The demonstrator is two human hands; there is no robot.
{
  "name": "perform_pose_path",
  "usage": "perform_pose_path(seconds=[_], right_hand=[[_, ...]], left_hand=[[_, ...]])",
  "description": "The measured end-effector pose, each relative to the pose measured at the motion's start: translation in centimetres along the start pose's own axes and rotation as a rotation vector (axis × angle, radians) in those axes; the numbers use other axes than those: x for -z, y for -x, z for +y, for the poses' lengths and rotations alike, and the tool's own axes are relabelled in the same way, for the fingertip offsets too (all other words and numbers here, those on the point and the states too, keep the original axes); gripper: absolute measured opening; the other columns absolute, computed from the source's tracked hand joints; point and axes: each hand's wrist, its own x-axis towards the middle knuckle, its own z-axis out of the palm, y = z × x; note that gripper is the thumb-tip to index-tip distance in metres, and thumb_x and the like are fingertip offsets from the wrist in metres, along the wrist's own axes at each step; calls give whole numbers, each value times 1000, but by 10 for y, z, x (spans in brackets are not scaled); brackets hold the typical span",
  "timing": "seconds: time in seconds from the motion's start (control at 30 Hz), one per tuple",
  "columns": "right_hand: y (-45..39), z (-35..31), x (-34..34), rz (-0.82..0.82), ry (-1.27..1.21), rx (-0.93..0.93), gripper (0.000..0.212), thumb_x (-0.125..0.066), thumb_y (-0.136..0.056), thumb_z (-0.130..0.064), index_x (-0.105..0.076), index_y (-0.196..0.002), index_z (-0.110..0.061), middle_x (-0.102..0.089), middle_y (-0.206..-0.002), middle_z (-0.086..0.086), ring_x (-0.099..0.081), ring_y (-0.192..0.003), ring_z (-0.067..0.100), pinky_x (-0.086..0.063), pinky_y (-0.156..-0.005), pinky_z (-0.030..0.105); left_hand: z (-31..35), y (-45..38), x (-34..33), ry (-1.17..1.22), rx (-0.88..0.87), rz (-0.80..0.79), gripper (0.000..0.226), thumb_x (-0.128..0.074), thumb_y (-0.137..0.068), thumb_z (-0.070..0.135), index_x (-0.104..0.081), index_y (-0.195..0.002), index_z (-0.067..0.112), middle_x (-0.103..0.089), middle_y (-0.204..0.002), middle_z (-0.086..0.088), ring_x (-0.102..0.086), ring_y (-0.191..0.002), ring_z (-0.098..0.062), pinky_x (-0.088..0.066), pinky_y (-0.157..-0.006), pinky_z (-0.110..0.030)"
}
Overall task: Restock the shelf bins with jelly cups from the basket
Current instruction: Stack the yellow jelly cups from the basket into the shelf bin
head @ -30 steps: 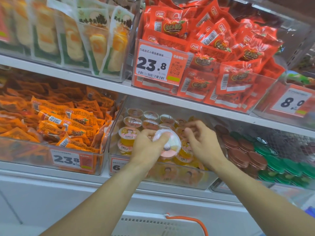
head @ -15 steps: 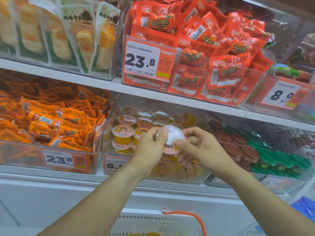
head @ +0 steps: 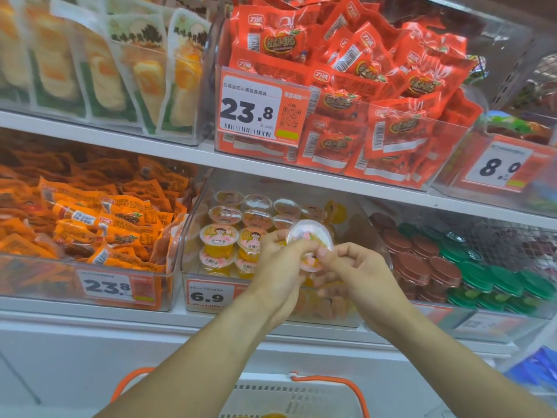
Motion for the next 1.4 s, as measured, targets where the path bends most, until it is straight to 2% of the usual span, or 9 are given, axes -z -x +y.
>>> perform_pose_path(seconds=[0.07, 0.17, 0.23, 0.33, 0.47, 0.63, 0.8, 1.23, 1.4], right_hand=[[2, 2, -1, 1, -4, 32, 27, -70, -88, -16, -57, -98, 6, -71, -73, 21, -69, -59, 22, -58, -52, 30], [-4, -1, 6, 81, 76, 115, 24, -72, -88, -12, -57, -97, 4, -69, -69, 17, -68, -56, 24, -58, -50, 31], [-17, -7, 18, 197, 353, 218, 18, -72, -90, -18, -60, -94, -5, -69, -70, 13, -68, -55, 23, -56, -50, 30], [-48, -17, 34, 362, 874, 401, 15, -65, -94, -26, -62, -90, -11, -66, -71, 2, -64, -62, 20, -51, -60, 33], [-92, -17, 38, 347, 1293, 409, 14, -55, -90, -9, -66, -92, 0, -67, -84, 18, -64, -80, 39, -51, -69, 38], [-114, -14, 29, 321, 1706, 330, 30, -42, -100, -6, -52, -127, -5, -62, -120, 15, -62, -107, 31, -50, -85, 34], [-124, -11, 25, 314, 1887, 256, 29, -41, -101, -4, -54, -127, -4, -63, -122, 16, -64, -109, 31, -52, -86, 36], [-149, 4, 30, 219, 1722, 252, 22, -47, -96, -11, -64, -109, -8, -66, -106, 12, -66, -96, 31, -53, -81, 37], [-151, 2, 34, 246, 1643, 195, 25, -42, -100, -17, -65, -98, -7, -61, -87, 9, -64, -85, 29, -49, -73, 34]], left_hand=[[-4, 1, 0, -109, 8, 17, 62, -77, -67, 20, -41, -116, 17, -63, -114, -21, -67, -106, -37, -54, -82, -47], [-1, -1, 8, -632, -240, 46, 29, -67, -88, 34, -47, -108, 28, -60, -112, 1, -59, -106, -17, -49, -86, -33], [1, -6, 22, -921, -450, 26, 24, -54, -97, 37, -50, -119, 27, -52, -120, 7, -50, -112, -10, -43, -94, -30], [2, -16, 43, -1478, -696, 73, 35, -42, -101, 37, -54, -126, 16, -44, -137, -2, -35, -131, -18, -32, -111, -39], [-3, -19, 59, -1948, -475, 12, 53, -29, -100, 44, -45, -141, 14, -27, -158, -9, -5, -152, -28, -8, -122, -50], [-1, -19, 57, -1976, -397, -28, 53, -27, -101, 44, -47, -139, 12, -31, -156, -12, -11, -150, -29, -9, -121, -52], [-1, -21, 58, -1983, -359, -30, 52, -27, -101, 44, -52, -132, 11, -35, -152, -13, -21, -145, -30, -17, -118, -51], [-4, -23, 55, -2011, -347, -16, 53, -25, -101, 46, -52, -131, 12, -33, -148, -14, -22, -142, -31, -22, -115, -52], [-4, -23, 55, -2024, -355, -15, 52, -26, -100, 46, -53, -130, 12, -35, -145, -12, -26, -139, -30, -25, -113, -52]])
